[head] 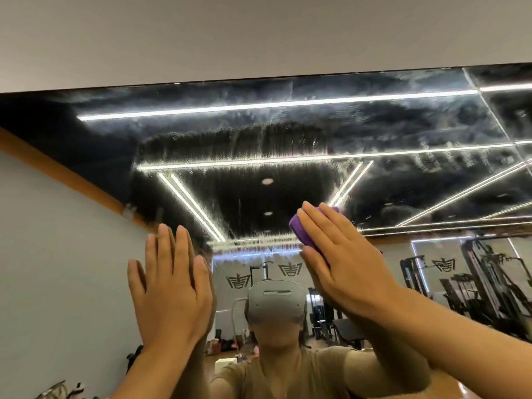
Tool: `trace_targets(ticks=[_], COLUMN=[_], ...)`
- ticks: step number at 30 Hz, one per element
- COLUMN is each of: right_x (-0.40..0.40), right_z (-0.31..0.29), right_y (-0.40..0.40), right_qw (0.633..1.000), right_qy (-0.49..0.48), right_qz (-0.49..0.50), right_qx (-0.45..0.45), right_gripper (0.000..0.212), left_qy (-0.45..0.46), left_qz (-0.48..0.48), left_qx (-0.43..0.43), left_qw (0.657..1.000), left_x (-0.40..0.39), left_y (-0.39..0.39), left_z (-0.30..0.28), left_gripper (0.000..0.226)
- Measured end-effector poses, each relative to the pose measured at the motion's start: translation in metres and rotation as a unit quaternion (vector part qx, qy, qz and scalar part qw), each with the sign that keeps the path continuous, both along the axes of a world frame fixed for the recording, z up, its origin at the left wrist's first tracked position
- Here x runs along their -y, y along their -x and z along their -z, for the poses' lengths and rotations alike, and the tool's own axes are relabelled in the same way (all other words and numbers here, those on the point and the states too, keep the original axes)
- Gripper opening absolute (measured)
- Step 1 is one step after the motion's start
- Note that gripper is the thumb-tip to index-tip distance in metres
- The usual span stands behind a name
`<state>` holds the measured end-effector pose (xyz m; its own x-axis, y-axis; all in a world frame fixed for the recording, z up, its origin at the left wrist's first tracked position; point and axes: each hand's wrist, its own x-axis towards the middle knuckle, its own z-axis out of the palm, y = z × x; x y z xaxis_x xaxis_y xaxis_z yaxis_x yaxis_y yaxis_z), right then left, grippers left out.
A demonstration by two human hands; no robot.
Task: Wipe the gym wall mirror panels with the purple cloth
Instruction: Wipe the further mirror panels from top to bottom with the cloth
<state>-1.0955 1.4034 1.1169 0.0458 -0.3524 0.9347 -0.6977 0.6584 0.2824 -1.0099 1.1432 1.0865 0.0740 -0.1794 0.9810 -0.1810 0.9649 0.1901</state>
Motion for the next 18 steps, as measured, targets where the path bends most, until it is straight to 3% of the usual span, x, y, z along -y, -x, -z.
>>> trace_targets(ticks=[3,10,13,18], right_x=[0.001,0.011,0.013,0.007], right_z=[-0.041,-0.183,-0.163,-0.052], right_y=[-0.003,-0.021,-0.023,-0.015], right_qw=[1.000,0.991,0.992,0.999], right_qy=[0.010,0.080,0.090,0.038], right_qz=[0.012,-0.001,-0.014,-0.033], right_qx=[-0.012,0.106,0.092,0.013], right_gripper=[0.063,0.057,0.055,0.059], left_qy=[0.003,0.010,0.010,0.009], left_qz=[0.004,0.003,0.004,0.012], left_qx=[-0.007,-0.017,-0.014,-0.009], left_qw=[1.000,1.000,1.000,1.000], left_x=[0.001,0.002,0.002,0.001], left_y=[0.002,0.002,0.002,0.000], left_z=[0.000,0.001,0.001,0.001], left_gripper=[0.066,0.065,0.066,0.068])
